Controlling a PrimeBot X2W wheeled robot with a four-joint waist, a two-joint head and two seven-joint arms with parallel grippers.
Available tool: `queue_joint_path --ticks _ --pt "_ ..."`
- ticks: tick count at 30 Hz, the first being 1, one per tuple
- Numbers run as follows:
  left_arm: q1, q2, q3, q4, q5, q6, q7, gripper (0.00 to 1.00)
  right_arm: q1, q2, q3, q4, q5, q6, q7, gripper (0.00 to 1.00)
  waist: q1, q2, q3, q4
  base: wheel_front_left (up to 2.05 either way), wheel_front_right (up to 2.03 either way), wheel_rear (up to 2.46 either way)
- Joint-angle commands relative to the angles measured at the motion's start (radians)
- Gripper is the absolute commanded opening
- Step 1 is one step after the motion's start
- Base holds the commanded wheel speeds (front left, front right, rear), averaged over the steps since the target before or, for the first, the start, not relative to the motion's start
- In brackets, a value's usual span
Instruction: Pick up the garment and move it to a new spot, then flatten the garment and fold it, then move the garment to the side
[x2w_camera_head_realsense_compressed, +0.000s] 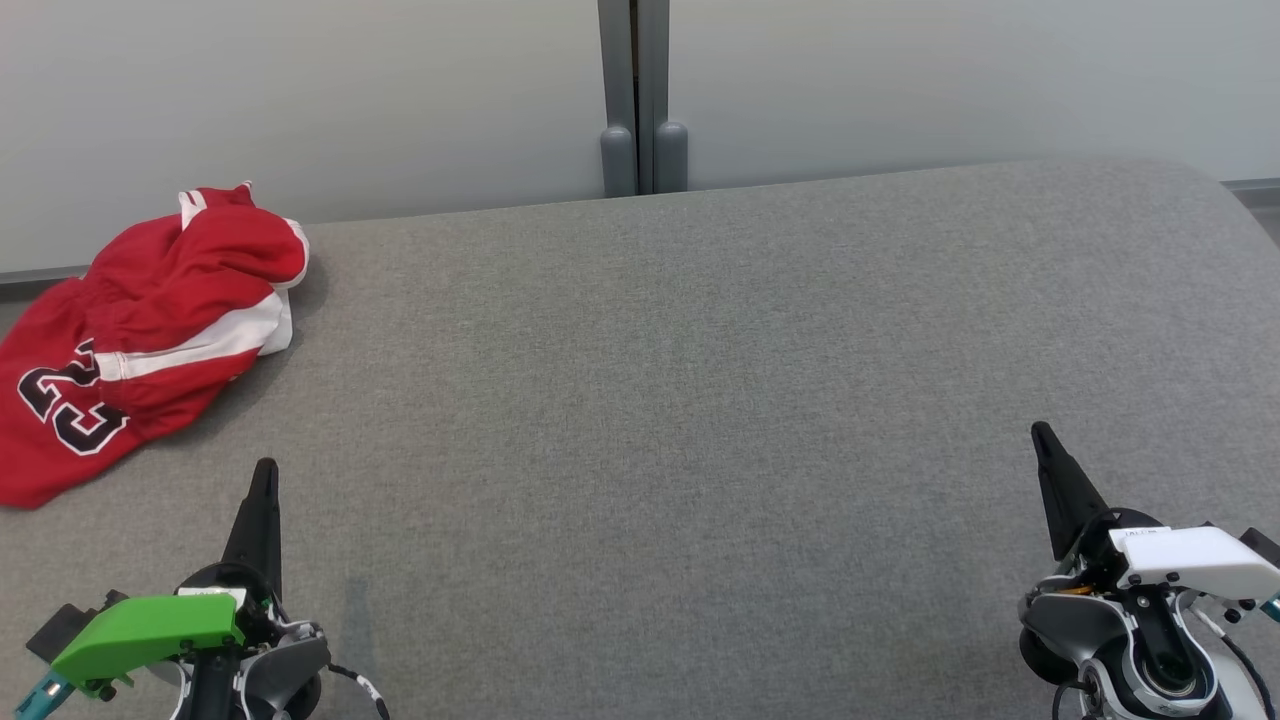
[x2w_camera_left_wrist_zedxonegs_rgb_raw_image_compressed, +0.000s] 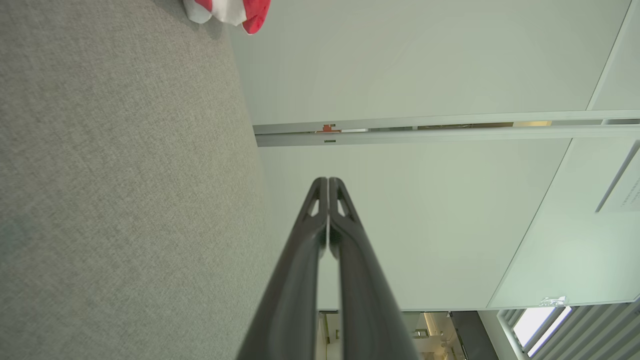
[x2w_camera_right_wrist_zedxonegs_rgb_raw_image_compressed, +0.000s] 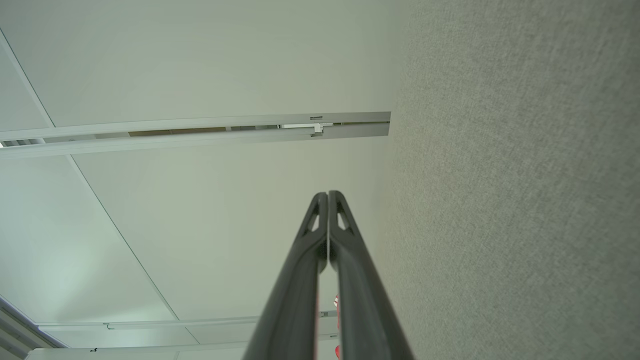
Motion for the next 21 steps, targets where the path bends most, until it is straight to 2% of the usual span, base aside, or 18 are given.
queue_joint_path --ticks 1,21 --pt "-0.011 0.004 0.001 -0.001 -0.003 -0.006 0.002 0.00 -0.005 -0.001 0.000 -0.004 -0.004 0.000 0.002 0.00 0.0000 -0.0001 0.000 0.000 0.00 0.00 0.00" --pt "-0.011 0.004 0.001 -0.001 -0.003 -0.006 0.002 0.00 -0.005 -0.001 0.000 -0.004 -0.004 0.000 0.002 0.00 0.0000 -0.0001 0.000 0.000 0.00 0.00 0.00"
